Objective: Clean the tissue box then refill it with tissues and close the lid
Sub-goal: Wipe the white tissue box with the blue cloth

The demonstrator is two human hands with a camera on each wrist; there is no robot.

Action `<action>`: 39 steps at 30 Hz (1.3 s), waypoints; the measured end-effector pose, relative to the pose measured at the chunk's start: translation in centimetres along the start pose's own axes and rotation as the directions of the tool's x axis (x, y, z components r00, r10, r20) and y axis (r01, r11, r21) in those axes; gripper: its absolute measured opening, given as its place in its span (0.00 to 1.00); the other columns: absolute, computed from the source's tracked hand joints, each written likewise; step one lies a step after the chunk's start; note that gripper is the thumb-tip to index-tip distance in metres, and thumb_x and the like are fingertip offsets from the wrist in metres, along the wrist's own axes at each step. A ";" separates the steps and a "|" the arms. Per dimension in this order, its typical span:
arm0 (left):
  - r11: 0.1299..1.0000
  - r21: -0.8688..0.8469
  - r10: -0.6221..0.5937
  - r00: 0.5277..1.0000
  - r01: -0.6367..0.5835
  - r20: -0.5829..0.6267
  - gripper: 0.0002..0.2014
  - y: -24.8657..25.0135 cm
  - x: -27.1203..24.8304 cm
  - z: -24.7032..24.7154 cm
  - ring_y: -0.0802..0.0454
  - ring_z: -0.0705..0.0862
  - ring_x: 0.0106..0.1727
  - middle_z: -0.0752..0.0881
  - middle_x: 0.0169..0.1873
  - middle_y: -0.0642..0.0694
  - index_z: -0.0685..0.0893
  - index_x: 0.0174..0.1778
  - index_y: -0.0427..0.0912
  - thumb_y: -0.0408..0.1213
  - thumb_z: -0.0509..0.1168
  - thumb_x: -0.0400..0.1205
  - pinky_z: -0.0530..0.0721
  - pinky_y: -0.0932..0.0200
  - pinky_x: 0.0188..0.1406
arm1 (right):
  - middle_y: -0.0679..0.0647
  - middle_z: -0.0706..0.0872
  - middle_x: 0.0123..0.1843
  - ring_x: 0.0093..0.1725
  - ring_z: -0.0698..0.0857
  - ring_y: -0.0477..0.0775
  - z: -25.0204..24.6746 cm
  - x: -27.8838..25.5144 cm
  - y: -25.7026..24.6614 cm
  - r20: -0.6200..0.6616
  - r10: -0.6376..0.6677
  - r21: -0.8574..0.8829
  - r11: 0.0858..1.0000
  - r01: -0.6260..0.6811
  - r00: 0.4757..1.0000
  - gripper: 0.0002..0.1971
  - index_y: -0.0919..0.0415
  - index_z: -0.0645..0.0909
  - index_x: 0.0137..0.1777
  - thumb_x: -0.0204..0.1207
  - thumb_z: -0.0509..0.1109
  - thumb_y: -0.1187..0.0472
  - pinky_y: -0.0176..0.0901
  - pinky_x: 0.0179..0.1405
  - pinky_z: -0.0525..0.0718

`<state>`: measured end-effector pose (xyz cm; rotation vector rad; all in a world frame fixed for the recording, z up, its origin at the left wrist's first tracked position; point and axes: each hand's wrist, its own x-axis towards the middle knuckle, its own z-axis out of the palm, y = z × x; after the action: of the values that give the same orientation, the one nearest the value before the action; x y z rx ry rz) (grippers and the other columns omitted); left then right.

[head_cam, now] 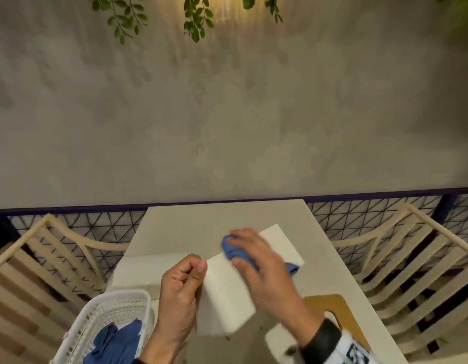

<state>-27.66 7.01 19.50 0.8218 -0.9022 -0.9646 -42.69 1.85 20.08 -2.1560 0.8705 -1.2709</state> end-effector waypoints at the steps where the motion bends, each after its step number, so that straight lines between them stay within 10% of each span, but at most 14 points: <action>1: 1.000 -0.017 -0.010 1.000 0.010 -0.001 0.25 -0.2 -0.1 0.1 0.60 0.75 0.24 0.79 0.19 0.52 0.83 0.21 0.44 0.63 0.82 0.50 0.74 0.71 0.23 | 0.32 0.74 0.68 0.75 0.66 0.33 1.1 -1.0 -1.7 0.040 -0.074 0.042 0.997 0.072 0.996 0.15 0.49 0.80 0.64 0.78 0.66 0.51 0.31 0.76 0.61; 4: 0.998 -0.044 -0.044 0.999 0.045 0.025 0.25 -0.1 -0.1 -0.3 0.58 0.77 0.25 0.80 0.21 0.48 0.85 0.22 0.42 0.61 0.83 0.49 0.76 0.70 0.24 | 0.39 0.76 0.69 0.74 0.68 0.35 1.1 -1.4 -2.2 0.102 -0.163 0.122 0.981 0.150 0.981 0.16 0.52 0.80 0.64 0.77 0.66 0.52 0.27 0.74 0.61; 10: 0.996 0.068 -0.053 0.998 0.050 0.040 0.28 0.2 -0.6 -0.8 0.58 0.67 0.23 0.70 0.18 0.51 0.77 0.20 0.43 0.62 0.82 0.49 0.65 0.67 0.22 | 0.41 0.79 0.62 0.65 0.77 0.41 -3.4 1.0 5.7 -0.044 0.263 -0.065 0.962 -0.265 0.964 0.13 0.55 0.81 0.62 0.80 0.66 0.67 0.35 0.66 0.72; 16: 0.946 0.325 -0.050 0.994 0.017 0.094 0.20 0.3 -0.1 -1.3 0.58 0.71 0.24 0.74 0.18 0.53 0.75 0.17 0.48 0.52 0.81 0.50 0.70 0.66 0.23 | 0.64 0.89 0.46 0.41 0.88 0.58 -7.1 1.5 8.2 0.203 0.809 0.468 0.414 -0.781 0.551 0.11 0.65 0.82 0.54 0.80 0.67 0.58 0.48 0.43 0.85; 21: 0.799 0.587 -0.063 0.952 -0.132 0.300 0.11 0.5 0.2 -1.5 0.63 0.72 0.35 0.78 0.27 0.60 0.78 0.20 0.58 0.56 0.71 0.60 0.68 0.67 0.37 | 0.75 0.85 0.57 0.51 0.85 0.68 -8.2 0.2 10.4 0.350 0.838 0.362 0.291 -0.886 0.418 0.17 0.69 0.79 0.60 0.71 0.70 0.78 0.58 0.55 0.83; 26: 0.617 0.756 -0.059 0.945 -0.218 0.321 0.11 -2.2 0.0 -3.9 0.69 0.74 0.53 0.84 0.42 0.59 0.80 0.28 0.62 0.63 0.69 0.63 0.69 0.72 0.53 | 0.66 0.86 0.48 0.41 0.84 0.63 -7.2 -1.9 11.3 0.154 0.849 0.463 0.391 -0.796 0.506 0.22 0.68 0.80 0.57 0.66 0.66 0.85 0.50 0.39 0.83; 29: 0.535 0.837 -0.095 0.976 -0.115 0.195 0.11 -5.6 -0.3 -6.0 0.70 0.67 0.68 0.75 0.65 0.74 0.81 0.25 0.55 0.44 0.77 0.68 0.67 0.61 0.70 | 0.62 0.85 0.48 0.44 0.83 0.60 -5.7 -3.9 11.8 0.043 0.830 0.507 0.462 -0.728 0.557 0.21 0.65 0.80 0.55 0.66 0.67 0.84 0.51 0.44 0.83; 32: 0.478 0.868 -0.260 0.966 0.133 -0.005 0.10 -9.0 -0.5 -7.4 0.53 0.67 0.75 0.68 0.75 0.58 0.81 0.30 0.39 0.28 0.73 0.75 0.68 0.50 0.78 | 0.61 0.84 0.49 0.46 0.82 0.58 -2.8 -6.1 13.1 -0.044 0.825 0.474 0.514 -0.715 0.564 0.20 0.63 0.79 0.53 0.67 0.66 0.83 0.50 0.48 0.81; 35: 0.525 0.821 -0.302 0.951 0.224 -0.066 0.19 -11.3 -0.8 -8.2 0.52 0.80 0.61 0.76 0.66 0.51 0.72 0.26 0.44 0.19 0.65 0.78 0.82 0.70 0.60 | 0.61 0.84 0.50 0.45 0.82 0.56 -0.2 -8.0 14.4 -0.078 0.838 0.444 0.514 -0.734 0.540 0.19 0.61 0.78 0.53 0.68 0.64 0.83 0.44 0.42 0.80; 39: 0.484 0.836 -0.357 0.930 0.260 -0.083 0.20 -12.3 -1.4 -8.2 0.54 0.79 0.46 0.80 0.46 0.52 0.74 0.31 0.50 0.18 0.66 0.76 0.75 0.87 0.36 | 0.61 0.83 0.51 0.45 0.80 0.56 1.6 -9.7 15.8 -0.090 0.858 0.434 0.491 -0.755 0.506 0.19 0.62 0.77 0.55 0.70 0.64 0.83 0.39 0.38 0.76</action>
<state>-24.55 5.50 5.04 1.8457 -1.3721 -0.8529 -49.20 -1.62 3.02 -0.9821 1.4443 -1.0870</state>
